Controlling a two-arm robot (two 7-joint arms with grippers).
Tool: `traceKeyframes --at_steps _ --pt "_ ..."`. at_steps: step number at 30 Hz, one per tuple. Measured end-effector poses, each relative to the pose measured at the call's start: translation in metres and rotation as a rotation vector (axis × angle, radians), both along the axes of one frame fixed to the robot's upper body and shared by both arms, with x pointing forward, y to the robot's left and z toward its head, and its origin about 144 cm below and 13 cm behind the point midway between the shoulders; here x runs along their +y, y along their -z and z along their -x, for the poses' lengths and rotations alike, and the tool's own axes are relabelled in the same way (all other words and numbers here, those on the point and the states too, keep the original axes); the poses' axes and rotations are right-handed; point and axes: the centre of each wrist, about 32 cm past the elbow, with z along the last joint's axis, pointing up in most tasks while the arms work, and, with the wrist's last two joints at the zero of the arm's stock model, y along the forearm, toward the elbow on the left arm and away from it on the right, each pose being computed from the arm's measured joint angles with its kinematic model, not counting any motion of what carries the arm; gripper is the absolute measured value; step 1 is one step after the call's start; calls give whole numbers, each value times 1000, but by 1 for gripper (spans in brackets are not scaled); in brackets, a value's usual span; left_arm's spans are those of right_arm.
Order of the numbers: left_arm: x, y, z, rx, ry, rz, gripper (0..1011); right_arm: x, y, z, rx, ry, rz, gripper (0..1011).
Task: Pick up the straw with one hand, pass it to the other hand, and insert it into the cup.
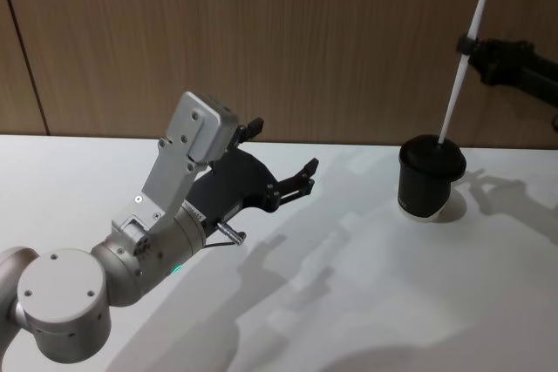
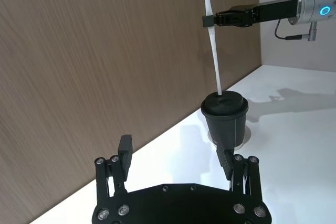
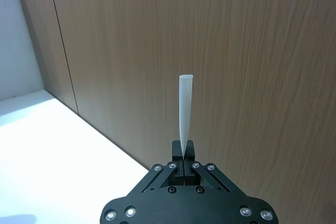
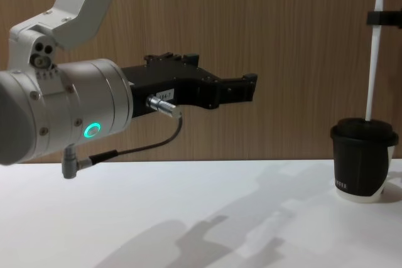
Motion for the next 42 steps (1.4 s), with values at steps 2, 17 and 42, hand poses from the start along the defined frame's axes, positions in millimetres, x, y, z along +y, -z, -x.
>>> traceKeyframes --at_steps 2,17,42 --pt "0 0 0 0 0 0 1003 0 1 0 2 -2 0 4" --pt "0 0 0 0 0 0 1003 3 5 -1 11 -15 -3 4" --pt "0 0 0 0 0 0 1003 4 7 -2 11 -20 -1 604"
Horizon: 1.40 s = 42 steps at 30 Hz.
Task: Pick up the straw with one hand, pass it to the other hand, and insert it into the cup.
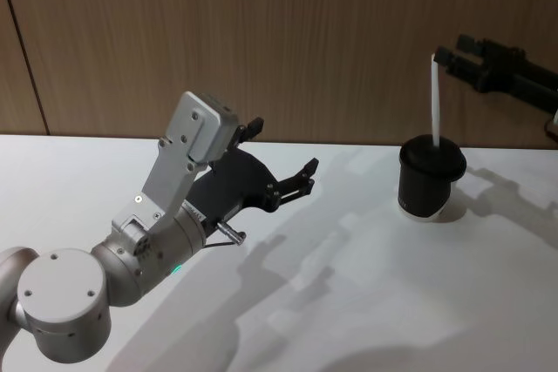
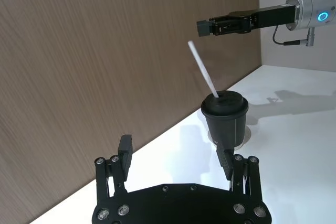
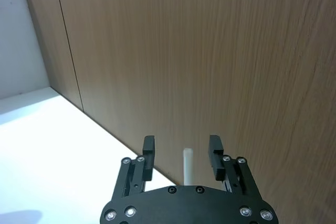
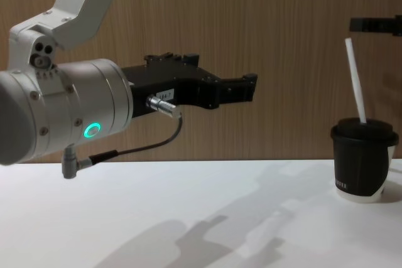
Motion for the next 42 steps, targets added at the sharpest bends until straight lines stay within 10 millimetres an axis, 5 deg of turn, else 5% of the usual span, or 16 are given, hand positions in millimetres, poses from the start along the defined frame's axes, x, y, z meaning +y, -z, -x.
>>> traceKeyframes --at_steps 15,42 --pt "0 -1 -1 -5 -3 -3 1003 1 0 1 -13 -4 -1 1001" --pt "2 -18 -25 -120 -100 -25 1003 35 9 51 -192 80 18 1001"
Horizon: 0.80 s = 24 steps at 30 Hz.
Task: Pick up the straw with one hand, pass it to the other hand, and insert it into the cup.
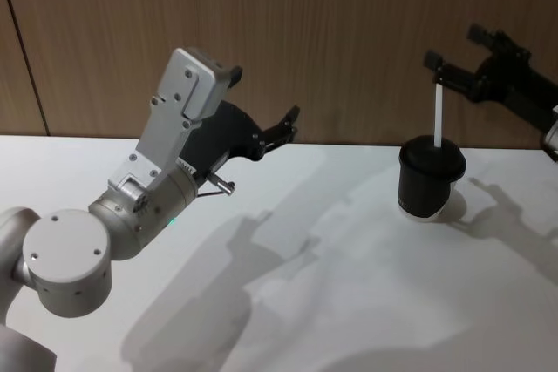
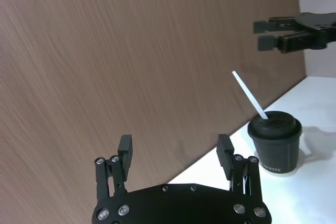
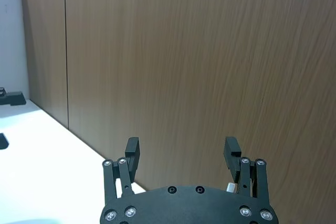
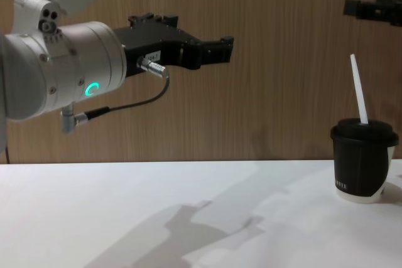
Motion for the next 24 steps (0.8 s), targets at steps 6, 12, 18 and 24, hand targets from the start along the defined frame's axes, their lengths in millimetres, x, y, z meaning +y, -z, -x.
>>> traceKeyframes --at_steps 6,12,18,24 --pt "-2 -1 -4 -18 -7 1 1003 6 2 10 -9 9 2 1001" --pt "-4 -1 -8 -28 4 6 1003 12 4 17 -14 1 12 1001" --pt "-6 1 -11 -32 24 10 1003 18 5 21 -20 -15 30 1001" --pt "-9 3 -14 -33 44 14 1003 26 6 23 -29 -26 40 1001"
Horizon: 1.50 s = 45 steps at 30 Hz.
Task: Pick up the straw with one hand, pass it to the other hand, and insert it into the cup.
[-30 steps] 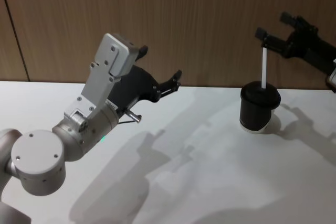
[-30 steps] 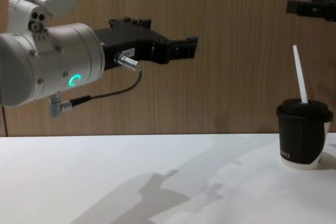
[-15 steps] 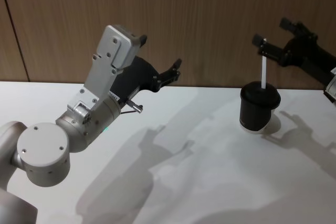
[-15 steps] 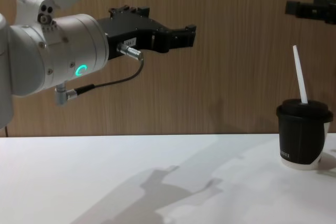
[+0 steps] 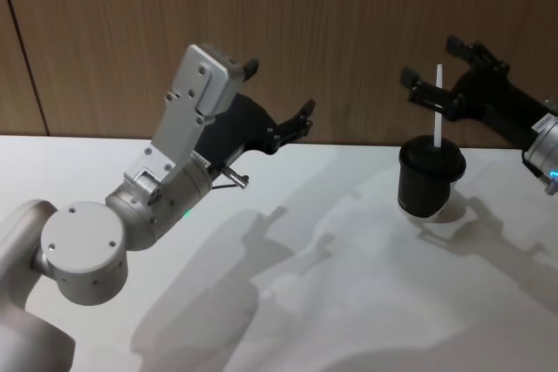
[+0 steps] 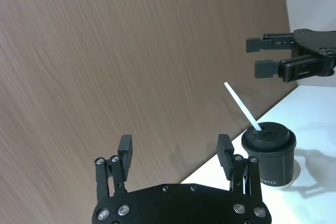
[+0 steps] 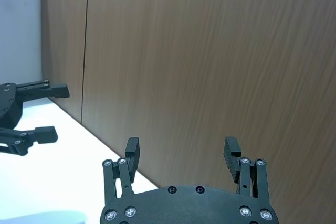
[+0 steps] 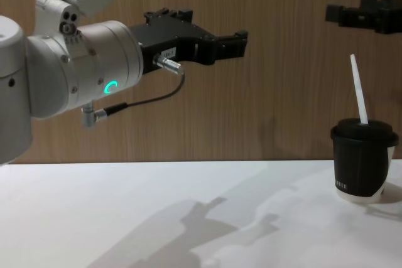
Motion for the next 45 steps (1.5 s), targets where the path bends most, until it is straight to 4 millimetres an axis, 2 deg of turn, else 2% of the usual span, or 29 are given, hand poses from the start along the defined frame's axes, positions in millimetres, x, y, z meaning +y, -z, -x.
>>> traceKeyframes --at_steps 18,45 --pt "-9 4 -5 -2 27 5 1003 16 -1 -3 -16 4 0 1001" --pt "-15 5 -8 1 45 -4 1003 18 -1 -8 -2 -8 -16 1001"
